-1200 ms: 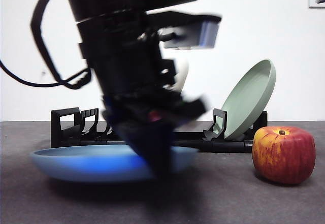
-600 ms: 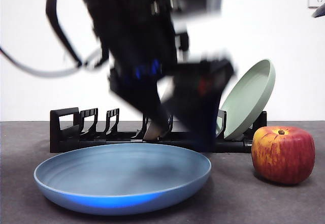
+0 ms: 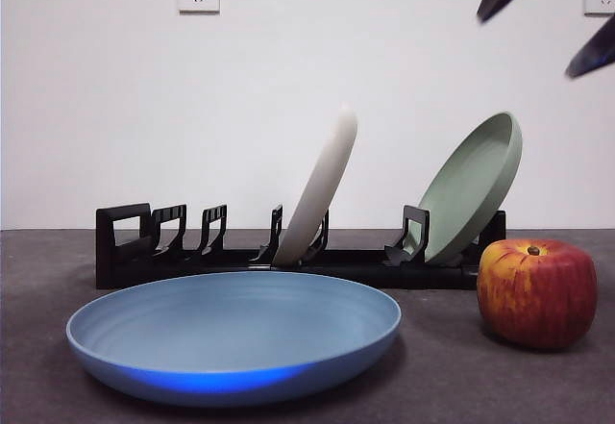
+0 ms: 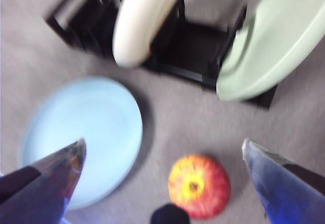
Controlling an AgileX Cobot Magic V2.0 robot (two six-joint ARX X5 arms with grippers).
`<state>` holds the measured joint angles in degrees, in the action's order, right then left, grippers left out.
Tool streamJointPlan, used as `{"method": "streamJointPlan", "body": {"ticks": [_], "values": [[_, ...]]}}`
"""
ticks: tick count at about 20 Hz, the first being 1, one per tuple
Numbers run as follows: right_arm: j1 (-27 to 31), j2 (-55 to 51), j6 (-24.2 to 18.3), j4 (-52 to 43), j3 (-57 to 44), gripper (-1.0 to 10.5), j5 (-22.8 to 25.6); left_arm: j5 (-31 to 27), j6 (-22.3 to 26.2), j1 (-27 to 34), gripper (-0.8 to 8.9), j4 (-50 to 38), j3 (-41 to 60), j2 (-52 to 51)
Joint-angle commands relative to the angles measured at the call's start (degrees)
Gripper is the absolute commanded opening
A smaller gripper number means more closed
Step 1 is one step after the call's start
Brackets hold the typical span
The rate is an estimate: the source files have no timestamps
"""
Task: Take the blue plate from the plate rack,put the plate on the table,take the apple from the table,put the apple in the plate
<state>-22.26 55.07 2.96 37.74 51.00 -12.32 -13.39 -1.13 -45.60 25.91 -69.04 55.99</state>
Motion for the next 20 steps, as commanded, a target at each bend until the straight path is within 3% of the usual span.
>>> {"method": "streamJointPlan", "body": {"ticks": [1,3,7,10,15,16,19,20], "values": [[-3.0,3.6,-0.8,1.5,0.2,5.8,4.5,-0.1,-0.3,3.2,4.94,3.1,-3.7,-2.8],[-5.5,8.0,-1.0,1.8,0.2,5.8,8.5,-0.1,-0.1,5.2,4.94,6.1,-7.2,-4.3],[-8.4,17.0,-1.1,0.5,0.2,5.7,10.0,-0.1,-0.1,7.2,4.94,9.7,-10.2,-4.9],[-9.0,23.5,-1.6,0.0,0.2,5.7,14.2,-0.1,-0.1,7.2,4.94,12.9,-10.2,-4.6],[-9.0,30.9,-1.6,-0.2,0.2,5.6,14.2,-0.1,-0.2,7.2,4.94,15.1,-10.2,-4.4],[-9.0,31.6,-1.1,-0.2,0.2,5.3,14.2,-0.1,-0.1,7.2,4.94,15.4,-10.2,-4.4],[-9.0,31.6,0.2,-0.1,0.2,0.7,14.2,-0.1,-0.1,7.2,4.94,16.4,-10.2,-4.4],[-9.0,31.6,0.2,0.2,0.2,-0.1,14.2,-0.1,-0.2,7.2,4.94,16.7,-10.2,-4.4]]}}
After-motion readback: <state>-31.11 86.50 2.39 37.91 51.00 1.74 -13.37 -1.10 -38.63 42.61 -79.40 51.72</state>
